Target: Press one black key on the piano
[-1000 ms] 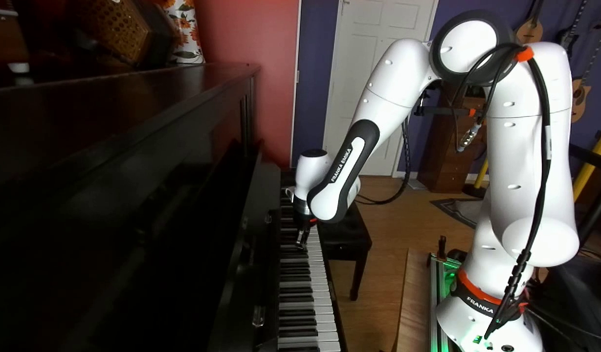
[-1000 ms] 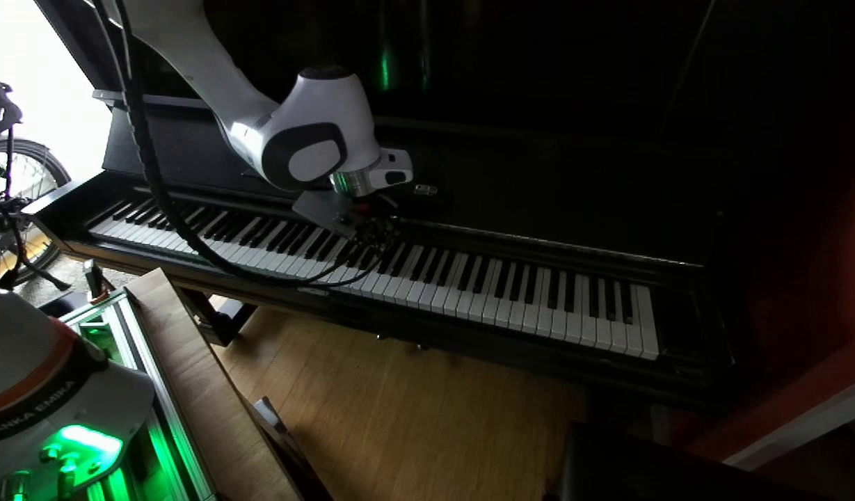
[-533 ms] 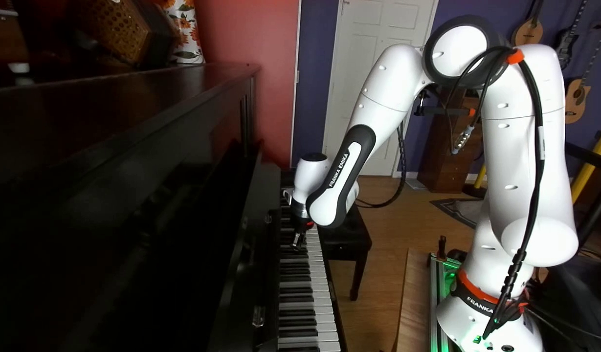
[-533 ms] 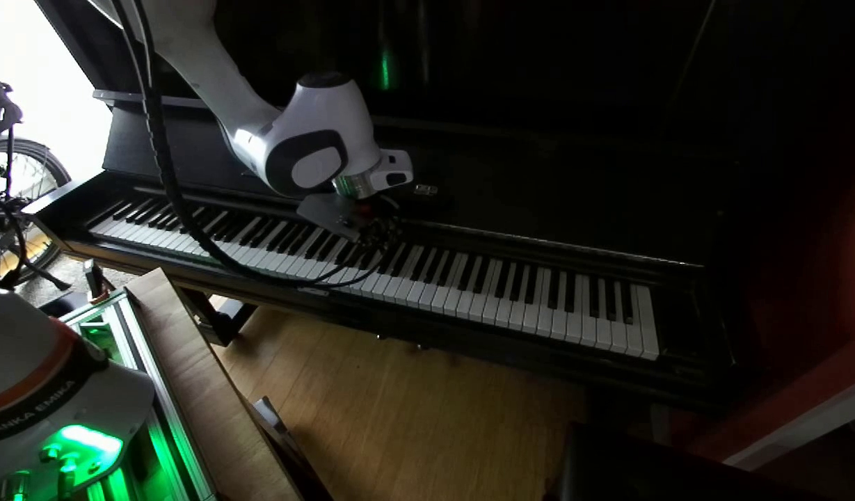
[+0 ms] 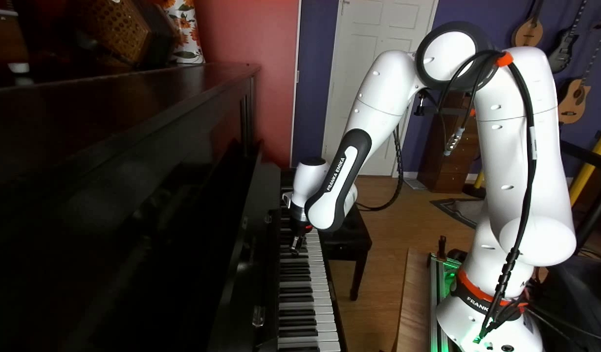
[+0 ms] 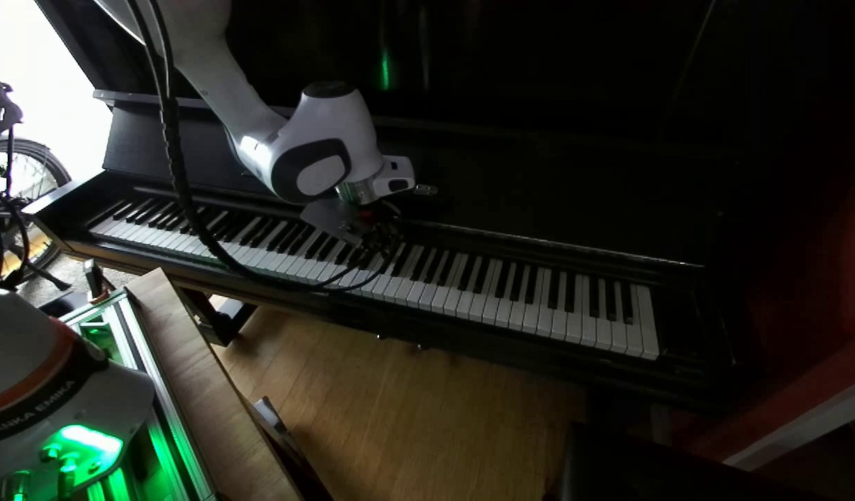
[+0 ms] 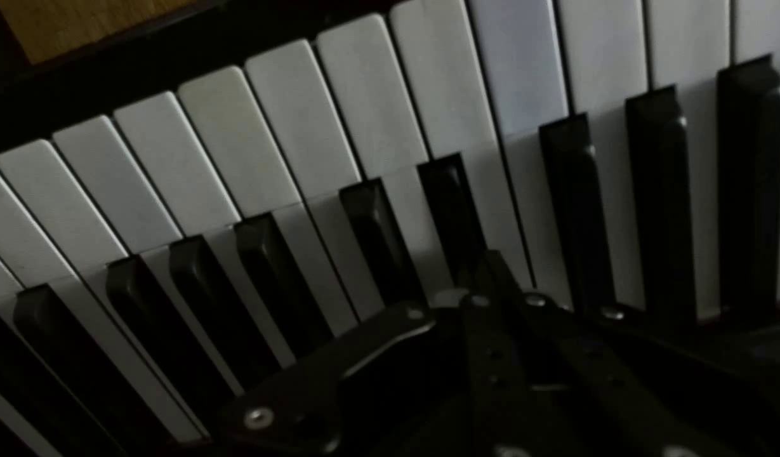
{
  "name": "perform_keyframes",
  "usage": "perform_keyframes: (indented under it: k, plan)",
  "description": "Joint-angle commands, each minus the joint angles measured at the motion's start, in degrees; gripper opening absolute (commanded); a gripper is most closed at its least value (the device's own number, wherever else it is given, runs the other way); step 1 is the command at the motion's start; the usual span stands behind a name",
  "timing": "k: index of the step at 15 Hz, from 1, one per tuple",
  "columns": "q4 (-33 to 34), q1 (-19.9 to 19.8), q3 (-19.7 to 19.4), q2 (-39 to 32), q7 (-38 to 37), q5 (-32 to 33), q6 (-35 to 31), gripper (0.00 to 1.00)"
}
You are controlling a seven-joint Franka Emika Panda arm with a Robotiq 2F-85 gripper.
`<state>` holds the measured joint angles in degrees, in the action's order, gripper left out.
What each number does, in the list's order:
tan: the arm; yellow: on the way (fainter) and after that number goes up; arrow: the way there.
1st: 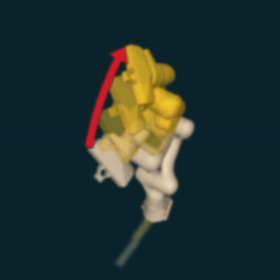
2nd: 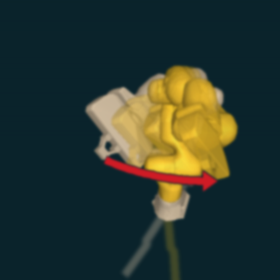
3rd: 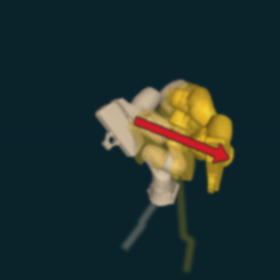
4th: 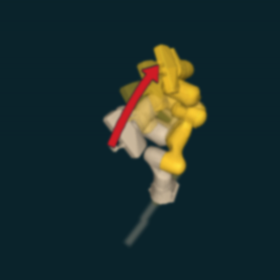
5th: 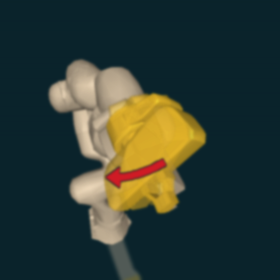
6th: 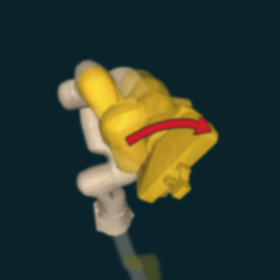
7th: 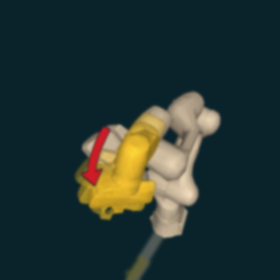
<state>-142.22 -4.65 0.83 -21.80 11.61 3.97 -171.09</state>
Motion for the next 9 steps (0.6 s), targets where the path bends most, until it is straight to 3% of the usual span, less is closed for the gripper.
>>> perform_keyframes:
  k: [1,9]
  plan:
    - [1.01,-1.48,1.23,-2.27,0.65,-0.27,-1.07,0.0]
    - [-1.09,-2.34,2.72,3.49,0.17,-1.4,1.74,0.0]
